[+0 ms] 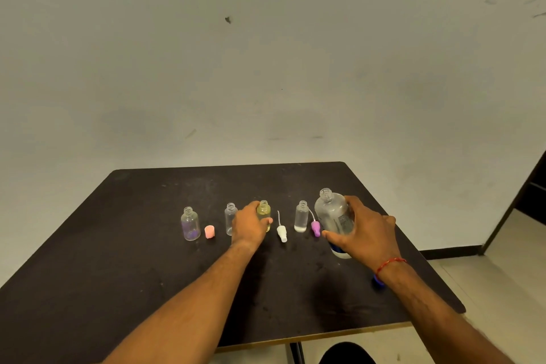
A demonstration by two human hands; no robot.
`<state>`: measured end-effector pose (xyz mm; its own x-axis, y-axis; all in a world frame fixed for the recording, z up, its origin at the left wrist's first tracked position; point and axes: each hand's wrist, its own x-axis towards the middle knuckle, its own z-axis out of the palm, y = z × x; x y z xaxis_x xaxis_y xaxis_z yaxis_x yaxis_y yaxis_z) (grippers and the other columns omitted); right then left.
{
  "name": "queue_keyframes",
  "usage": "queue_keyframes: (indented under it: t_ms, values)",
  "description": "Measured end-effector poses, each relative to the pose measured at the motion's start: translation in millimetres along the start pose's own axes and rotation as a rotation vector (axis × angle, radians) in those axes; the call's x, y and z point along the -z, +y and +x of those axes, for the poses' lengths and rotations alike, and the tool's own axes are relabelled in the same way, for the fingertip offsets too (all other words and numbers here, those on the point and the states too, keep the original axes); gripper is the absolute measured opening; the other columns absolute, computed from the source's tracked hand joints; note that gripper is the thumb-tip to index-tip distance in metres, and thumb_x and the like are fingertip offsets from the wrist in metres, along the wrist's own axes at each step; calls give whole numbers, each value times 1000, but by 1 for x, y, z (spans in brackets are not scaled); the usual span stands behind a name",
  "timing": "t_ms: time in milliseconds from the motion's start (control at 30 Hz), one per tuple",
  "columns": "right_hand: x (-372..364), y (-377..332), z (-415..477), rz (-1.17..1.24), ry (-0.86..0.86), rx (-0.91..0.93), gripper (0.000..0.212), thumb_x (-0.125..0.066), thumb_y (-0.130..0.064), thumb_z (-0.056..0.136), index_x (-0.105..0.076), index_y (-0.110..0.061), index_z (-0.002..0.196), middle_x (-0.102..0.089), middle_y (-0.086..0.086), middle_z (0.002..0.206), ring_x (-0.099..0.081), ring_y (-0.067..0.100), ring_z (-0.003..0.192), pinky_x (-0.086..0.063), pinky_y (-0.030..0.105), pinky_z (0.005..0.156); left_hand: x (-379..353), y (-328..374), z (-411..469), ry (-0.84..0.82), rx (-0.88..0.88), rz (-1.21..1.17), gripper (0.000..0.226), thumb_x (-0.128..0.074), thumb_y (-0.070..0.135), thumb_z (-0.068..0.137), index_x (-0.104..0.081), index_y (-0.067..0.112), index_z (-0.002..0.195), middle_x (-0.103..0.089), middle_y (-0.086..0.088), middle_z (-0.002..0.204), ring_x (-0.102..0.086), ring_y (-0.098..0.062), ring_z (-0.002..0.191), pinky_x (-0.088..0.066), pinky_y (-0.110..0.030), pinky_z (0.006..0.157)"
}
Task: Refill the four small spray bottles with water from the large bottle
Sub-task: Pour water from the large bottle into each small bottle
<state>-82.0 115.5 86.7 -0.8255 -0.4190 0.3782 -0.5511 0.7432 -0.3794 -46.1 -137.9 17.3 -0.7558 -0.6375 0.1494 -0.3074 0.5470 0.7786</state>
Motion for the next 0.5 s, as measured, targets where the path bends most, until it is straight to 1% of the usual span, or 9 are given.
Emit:
queue_keyframes:
  t_ms: [33,100,167,267,367,433,500]
  values:
    - [0,0,0,0,3,2,70,-68,-70,68,-40,-38,124,-61,-17,106,-56,6,90,-34,37,89,0,0,-1,-2,4,-7,40,-75,16,90,-63,10,127,-70,-8,121,-65,-21,110,-41,-20,88]
    - [0,-2,-1,-3,1,2,71,-68,-70,68,-40,-38,124,-61,-17,105,-56,6,90,-33,37,88,2,0,-4,-4,12,-10,44,-75,16,90,-62,9,131,-69,-8,124,-65,-22,113,-43,-22,91]
    - [0,-4,-1,-5,-2,1,71,-69,-70,68,-40,-38,125,-61,-17,106,-58,7,92,-33,37,89,3,-1,-5,-11,23,-7,49,-76,18,89,-59,10,135,-68,-8,127,-64,-23,116,-47,-27,97]
    - [-1,-6,-1,-11,-7,1,73,-69,-70,68,-40,-37,126,-62,-16,109,-58,8,94,-34,36,90,6,-5,-8,-15,20,-14,53,-76,24,89,-56,11,137,-66,-9,132,-63,-23,120,-49,-33,100]
    - [-1,-9,-1,-7,-2,9,73,-69,-70,68,-41,-36,126,-63,-15,110,-60,10,96,-36,37,91,11,-8,-20,56,-14,-11,59,-73,31,92,-52,12,144,-63,-9,137,-61,-22,125,-47,-32,104]
    - [-1,-11,-2,-2,1,14,72,-68,-72,68,-41,-37,126,-62,-16,110,-60,9,96,-36,38,91,16,-9,-34,147,-71,-73,50,-72,33,93,-59,13,137,-67,-6,130,-64,-18,119,-51,-31,100]
    - [-2,-14,-3,6,3,21,72,-68,-72,68,-42,-38,125,-62,-17,109,-60,8,96,-37,38,91,22,-12,-46,253,-131,-141,34,-72,29,93,-67,14,122,-72,-1,114,-67,-15,107,-55,-26,91]
